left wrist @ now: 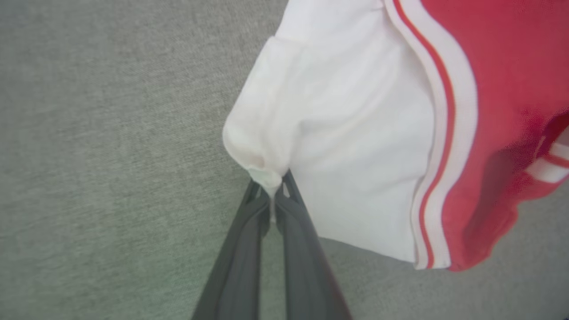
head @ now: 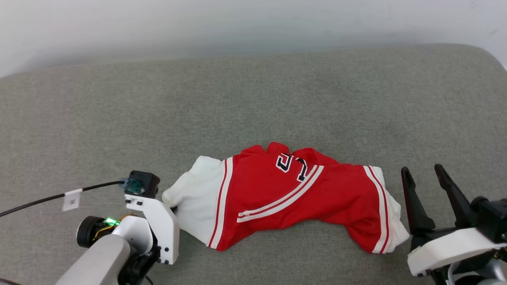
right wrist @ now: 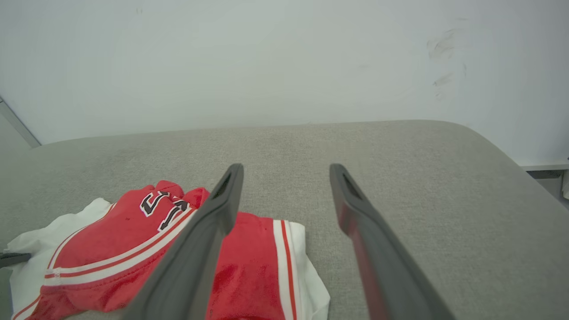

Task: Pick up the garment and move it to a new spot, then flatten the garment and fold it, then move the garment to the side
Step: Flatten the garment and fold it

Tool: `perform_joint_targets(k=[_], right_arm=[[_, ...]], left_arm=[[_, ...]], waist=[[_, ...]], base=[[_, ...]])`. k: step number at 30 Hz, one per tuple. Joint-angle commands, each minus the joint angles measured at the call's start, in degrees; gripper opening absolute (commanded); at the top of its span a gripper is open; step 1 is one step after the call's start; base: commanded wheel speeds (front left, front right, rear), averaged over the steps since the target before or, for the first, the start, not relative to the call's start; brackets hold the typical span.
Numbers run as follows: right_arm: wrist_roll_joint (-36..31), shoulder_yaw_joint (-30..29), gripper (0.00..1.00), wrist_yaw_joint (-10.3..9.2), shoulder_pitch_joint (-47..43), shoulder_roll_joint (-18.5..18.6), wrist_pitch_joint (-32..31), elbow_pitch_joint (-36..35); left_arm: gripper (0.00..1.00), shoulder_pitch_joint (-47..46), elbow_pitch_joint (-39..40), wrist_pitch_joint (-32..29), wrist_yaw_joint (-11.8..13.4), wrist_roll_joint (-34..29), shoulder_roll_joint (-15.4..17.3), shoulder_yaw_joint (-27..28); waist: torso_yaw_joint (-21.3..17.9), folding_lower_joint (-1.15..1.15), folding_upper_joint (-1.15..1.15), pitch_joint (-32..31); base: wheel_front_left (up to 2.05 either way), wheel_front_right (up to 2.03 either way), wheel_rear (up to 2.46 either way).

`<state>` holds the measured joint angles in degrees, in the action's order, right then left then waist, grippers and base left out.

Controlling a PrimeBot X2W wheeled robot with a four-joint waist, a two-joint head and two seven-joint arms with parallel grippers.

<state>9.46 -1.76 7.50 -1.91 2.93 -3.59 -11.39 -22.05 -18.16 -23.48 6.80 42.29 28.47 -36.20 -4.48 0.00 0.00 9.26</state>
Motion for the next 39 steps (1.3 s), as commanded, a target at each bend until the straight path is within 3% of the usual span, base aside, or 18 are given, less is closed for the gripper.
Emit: perform_joint_targets(k=[1,8,13,23,31,32,34,35,39], right_arm=[[0.31,-0.38,1.00,-0.02,-0.60,-0.09,-0.33,0.16],[0.87,-6.64,1.00,-0.02,-0.72,0.06,-9.64,6.30],[3.92,-7.96,1.00,-0.02,2.49,3.64,-18.29,11.73],[9.46,0.74,1.00,-0.02,12.61,11.47,-35.43,21.55],[13.24,7.74,1.00,-0.01,16.35,12.64,-44.09,30.73],[13.81,8.65,0.63,0.00,16.15,12.52,-45.15,31.62],[14.61,9.38,0.09,0.01,16.11,12.43,-46.17,32.69],[14.70,9.53,0.00,0.05,16.31,12.62,-45.99,32.80],[13.99,9.09,0.00,-0.02,19.64,15.09,-42.23,29.80]], left_arm=[[0.00,0.76,0.50,0.84,0.53,-0.40,0.23,0.62],[0.00,3.23,8.72,7.88,4.84,-1.90,1.82,4.07],[0.00,4.45,15.53,9.63,7.30,-3.41,3.40,5.11],[0.00,2.19,22.46,9.43,8.19,-5.39,3.37,4.21],[0.00,0.38,22.72,10.23,7.35,-5.67,2.59,3.76],[0.00,0.42,22.55,10.36,7.34,-5.57,2.58,3.77],[0.00,0.49,22.27,10.61,7.23,-5.45,2.56,3.82],[0.00,0.55,22.12,10.69,7.20,-5.37,2.55,3.86],[0.00,0.63,21.47,11.75,7.43,-4.83,2.92,4.81]], waist=[[0.53,0.00,0.00,-0.64],[3.13,0.00,0.00,-1.95],[4.65,0.00,0.00,-1.89],[7.44,0.00,0.00,2.28],[9.05,0.00,0.00,5.06],[9.16,0.00,0.00,5.10],[9.30,0.00,0.00,5.12],[9.30,0.00,0.00,5.04],[8.09,0.00,0.00,3.05]], base=[[0.00,0.00,0.00],[0.00,0.00,0.00],[0.00,0.00,0.00],[0.00,0.00,0.00],[0.00,0.00,0.00],[0.00,0.00,0.00],[0.00,0.00,0.00],[0.00,0.00,0.00],[0.00,0.00,0.00]])
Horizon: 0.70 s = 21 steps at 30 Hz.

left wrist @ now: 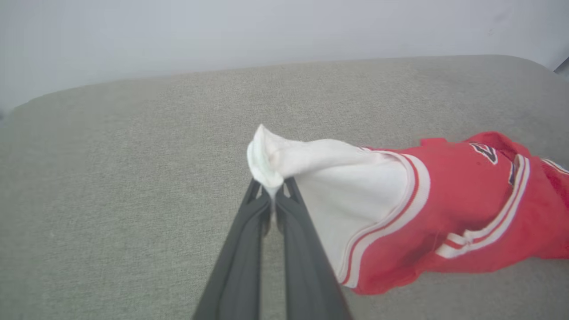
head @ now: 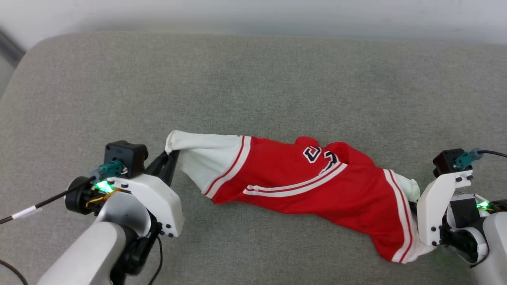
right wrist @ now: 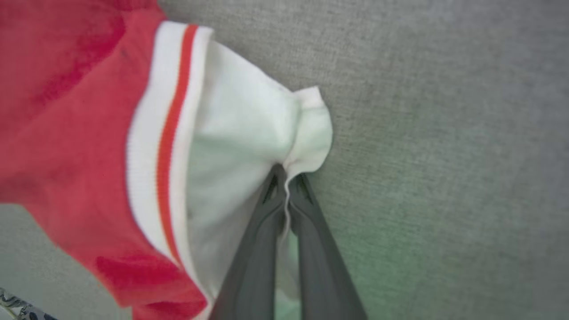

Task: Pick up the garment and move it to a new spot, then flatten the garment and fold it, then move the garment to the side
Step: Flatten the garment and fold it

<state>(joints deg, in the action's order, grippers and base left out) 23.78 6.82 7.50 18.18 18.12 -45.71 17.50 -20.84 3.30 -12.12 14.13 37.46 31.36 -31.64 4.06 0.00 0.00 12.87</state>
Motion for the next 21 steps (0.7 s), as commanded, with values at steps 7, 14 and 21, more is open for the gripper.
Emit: perform_joint_targets(k=[7,14,21], right_arm=[[-4.55,-2.81,0.00,-0.03,7.76,0.59,8.70,-4.78],[-7.90,-3.17,0.00,-0.02,18.88,-0.22,13.48,-2.21],[-11.20,-3.21,0.00,-0.03,34.48,-1.18,20.34,4.33]], left_arm=[[0.00,-9.00,-4.02,0.91,-1.60,-0.22,0.82,3.05],[0.00,-23.18,-12.54,-0.38,-4.83,-1.32,-1.65,3.02],[0.00,-40.98,-25.58,1.56,-8.88,-3.08,-5.29,3.25]], waist=[[-2.91,0.00,0.00,-4.89],[-4.06,0.00,0.00,-5.51],[-4.56,0.00,0.00,-0.45]], base=[[0.00,0.00,0.00],[0.00,0.00,0.00],[0.00,0.00,0.00]])
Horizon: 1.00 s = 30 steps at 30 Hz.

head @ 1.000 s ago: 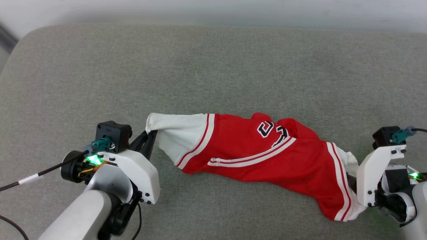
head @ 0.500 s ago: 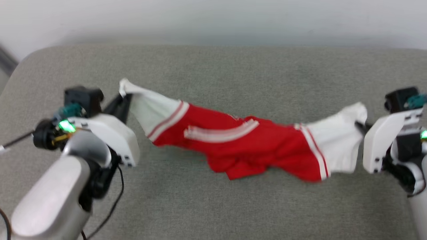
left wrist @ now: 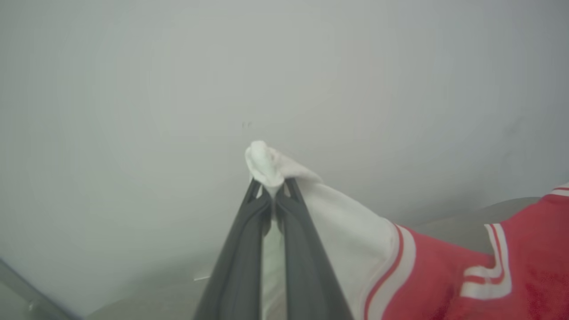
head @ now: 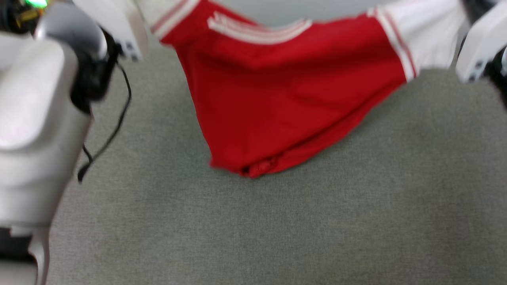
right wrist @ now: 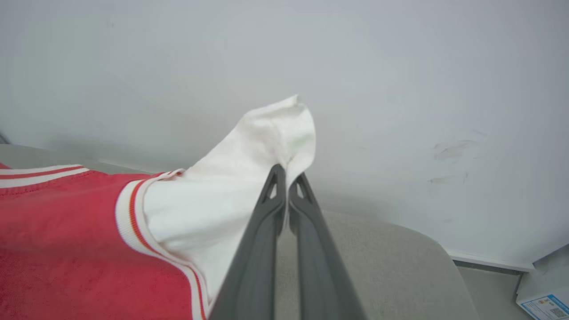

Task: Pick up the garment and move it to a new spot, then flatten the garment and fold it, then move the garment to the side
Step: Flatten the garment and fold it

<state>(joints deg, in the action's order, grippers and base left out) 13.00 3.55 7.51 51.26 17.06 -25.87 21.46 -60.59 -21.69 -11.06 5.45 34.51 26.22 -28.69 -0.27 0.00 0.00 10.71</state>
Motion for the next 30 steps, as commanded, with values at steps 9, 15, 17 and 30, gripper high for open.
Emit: perform_joint_targets(k=[9,15,17,30], right_arm=[[-5.41,-0.15,0.00,-0.04,20.80,-0.79,10.04,7.58],[-8.60,-0.10,0.00,-0.04,33.16,-1.47,16.02,12.18],[-9.19,0.24,0.00,-0.04,36.74,-1.90,17.99,13.50],[-6.88,5.28,0.00,-0.04,42.98,-4.81,24.73,26.74]], left_arm=[[0.00,-20.66,-13.13,8.90,-1.89,-3.64,-1.82,2.27],[0.00,-31.65,-18.86,14.65,-2.75,-5.66,-1.84,3.20],[0.00,-34.40,-20.33,16.13,-2.93,-5.63,-1.76,3.70],[0.00,-35.81,-30.37,20.54,-5.92,-2.33,-4.53,4.85]], waist=[[-1.25,0.00,0.00,10.31],[-2.35,0.00,0.00,14.79],[-2.84,0.00,0.00,15.83],[-2.34,0.00,0.00,22.88]], base=[[0.00,0.00,0.00],[0.00,0.00,0.00],[0.00,0.00,0.00],[0.00,0.00,0.00]])
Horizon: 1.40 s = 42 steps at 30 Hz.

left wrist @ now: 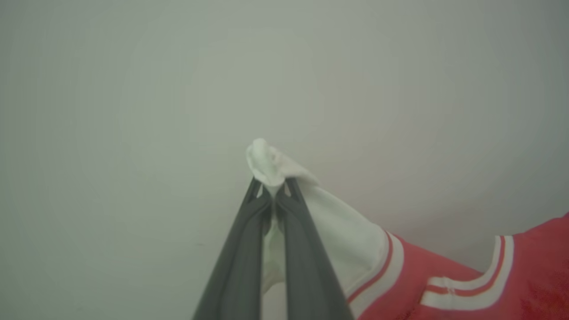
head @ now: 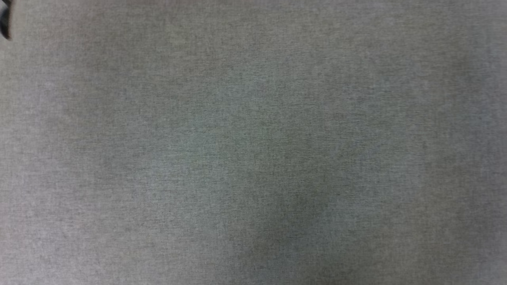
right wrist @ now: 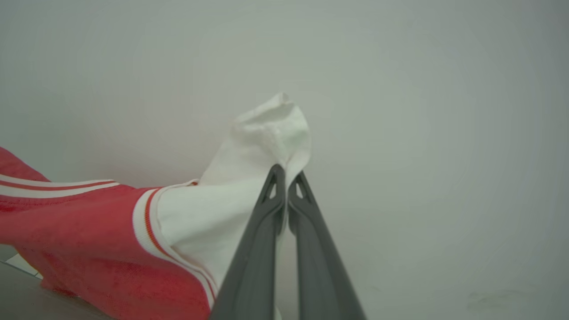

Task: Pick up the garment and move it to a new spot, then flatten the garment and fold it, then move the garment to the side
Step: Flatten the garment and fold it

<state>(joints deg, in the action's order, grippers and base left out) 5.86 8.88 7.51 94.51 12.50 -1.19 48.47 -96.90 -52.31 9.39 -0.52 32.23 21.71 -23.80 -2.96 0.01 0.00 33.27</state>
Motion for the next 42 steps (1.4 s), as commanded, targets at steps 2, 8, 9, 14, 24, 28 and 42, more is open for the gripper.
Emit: perform_joint_targets(k=[2,8,9,14,24,28,42], right_arm=[[1.22,0.59,0.00,-0.04,-1.64,-0.73,1.05,1.60],[6.55,5.31,0.00,-0.04,-13.34,-1.77,4.75,5.32],[7.31,5.83,0.00,-0.04,-15.59,-1.40,5.41,5.14],[12.01,8.33,0.00,-0.04,-28.97,-1.45,7.81,2.82],[18.73,9.98,0.00,-0.04,-55.55,0.58,6.79,-8.11],[19.03,8.12,0.00,-0.04,-65.01,1.24,4.91,-13.73],[15.22,-5.46,0.00,-0.04,-101.70,-3.09,-8.71,-38.74]], left_arm=[[0.00,2.17,-1.06,0.84,-0.61,0.89,-0.58,0.28],[0.00,15.24,-4.54,3.06,-3.38,4.71,-3.01,0.90],[0.00,17.48,-4.59,3.47,-3.67,4.96,-3.00,0.84],[0.00,30.02,-3.63,4.98,-4.40,7.63,-2.63,2.52],[0.00,58.23,8.31,5.88,0.03,8.12,-1.11,5.76],[0.00,68.84,15.49,5.90,2.78,7.70,-0.48,5.90],[0.00,103.02,50.01,-4.84,17.42,8.18,6.47,5.11]], waist=[[0.62,-0.01,0.00,0.59],[1.98,-0.01,0.00,-3.06],[2.18,-0.01,0.00,-3.87],[2.44,-0.01,0.00,-8.87],[2.36,-0.01,0.00,-19.41],[2.46,-0.01,0.00,-22.58],[5.11,-0.01,0.00,-32.16]], base=[[0.00,0.00,0.00],[0.00,0.00,0.00],[0.00,0.00,0.00],[0.00,0.00,0.00],[0.00,0.00,0.00],[0.00,0.00,0.00],[0.00,0.00,0.00]])
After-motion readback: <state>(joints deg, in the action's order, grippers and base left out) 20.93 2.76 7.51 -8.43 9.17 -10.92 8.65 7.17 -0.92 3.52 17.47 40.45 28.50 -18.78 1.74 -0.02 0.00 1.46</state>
